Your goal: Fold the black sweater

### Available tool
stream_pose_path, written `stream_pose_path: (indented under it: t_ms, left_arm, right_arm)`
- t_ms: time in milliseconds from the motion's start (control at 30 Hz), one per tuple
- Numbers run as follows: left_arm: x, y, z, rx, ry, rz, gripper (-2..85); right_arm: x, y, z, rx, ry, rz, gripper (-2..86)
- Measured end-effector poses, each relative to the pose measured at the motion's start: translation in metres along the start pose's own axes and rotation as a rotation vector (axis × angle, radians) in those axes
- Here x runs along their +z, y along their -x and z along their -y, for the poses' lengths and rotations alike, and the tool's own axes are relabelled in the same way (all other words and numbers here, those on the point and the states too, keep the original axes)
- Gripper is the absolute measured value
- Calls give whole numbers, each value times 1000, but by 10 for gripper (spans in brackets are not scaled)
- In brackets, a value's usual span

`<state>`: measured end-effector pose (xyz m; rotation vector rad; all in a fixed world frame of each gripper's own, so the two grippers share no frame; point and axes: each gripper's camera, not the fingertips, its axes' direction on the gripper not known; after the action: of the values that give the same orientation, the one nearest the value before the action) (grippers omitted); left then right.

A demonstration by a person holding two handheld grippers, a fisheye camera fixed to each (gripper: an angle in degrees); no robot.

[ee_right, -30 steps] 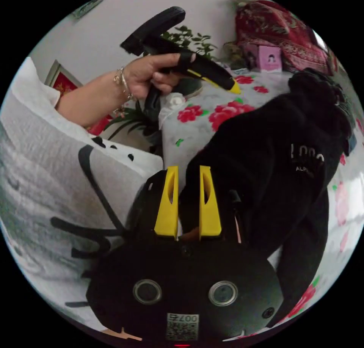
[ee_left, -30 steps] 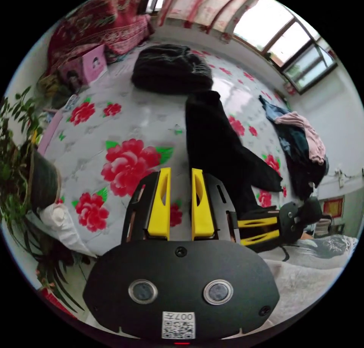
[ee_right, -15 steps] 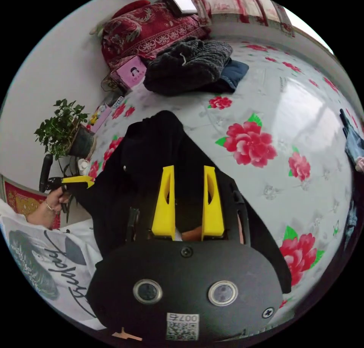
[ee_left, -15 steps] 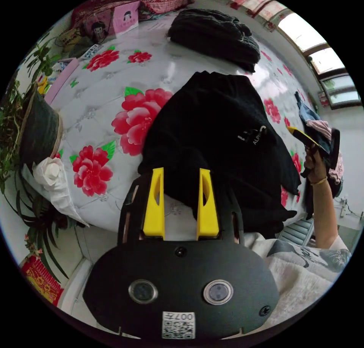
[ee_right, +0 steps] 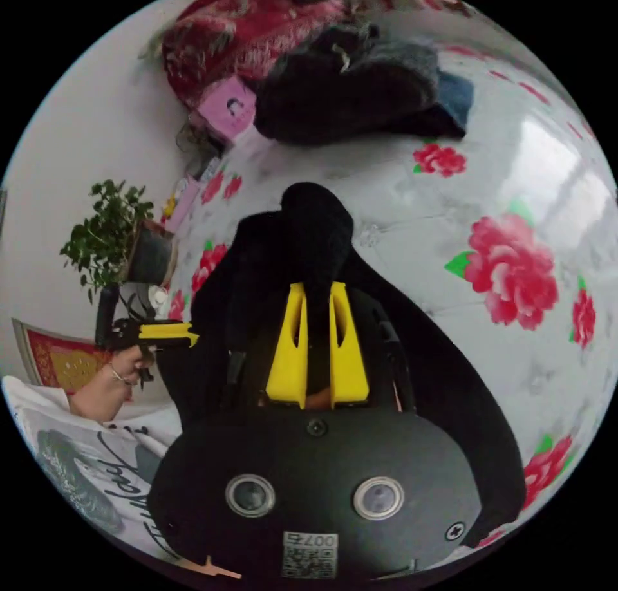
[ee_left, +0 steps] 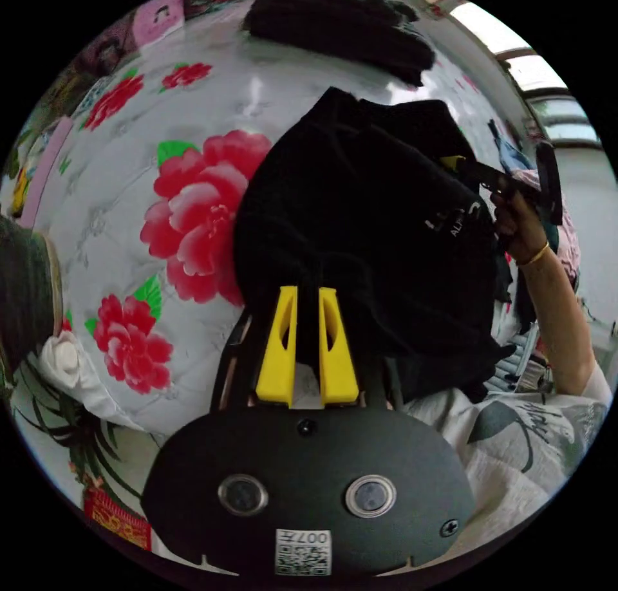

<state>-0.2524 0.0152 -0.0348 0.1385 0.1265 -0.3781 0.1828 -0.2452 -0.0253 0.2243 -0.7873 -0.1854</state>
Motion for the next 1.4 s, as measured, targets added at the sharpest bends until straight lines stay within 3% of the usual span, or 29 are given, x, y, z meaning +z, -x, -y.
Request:
stream_pose_path:
  t_ms: [133,267,467,633,833,967,1167,1300,1367,1400]
  left_arm:
    - [-88,-25,-33,103,-251,-125,50]
    - [-189,-83,-82,309,-496,-140,48]
    - [-340,-173,-228,531,-942,-183,47]
    - [-415,-236,-373,603,-1268,-212,46]
    - [-439,-298,-466,620,-1467,-155,47]
    - [-443,-326,-462,562,-1455,-65,48]
    - [-412,-331,-319,278,-1245,60,49]
    - [-326,-290,-166,-22,-898,185,57]
    - [-280,-265,-138,-129,-774,288,53]
    - [-249,-250,-133,-144,-707,305,56]
  right_arm:
    - [-141,40,-85,-6,-292,-115,48]
    - [-284,108,-198,-65,-603,-254,38]
    - [-461,213,-370,-217,-1087,-363,32]
    - [-548,282,-474,-383,-1302,-450,29]
    - [-610,323,-537,-552,-1421,-558,29]
    - [-633,300,-494,-580,-1339,-510,33]
    - [-589,220,-312,-512,-1058,-475,45]
    - [-504,133,-181,-324,-765,-417,63]
    - [-438,69,-152,-142,-523,-375,77]
    - [-423,56,-156,-128,-502,-357,81]
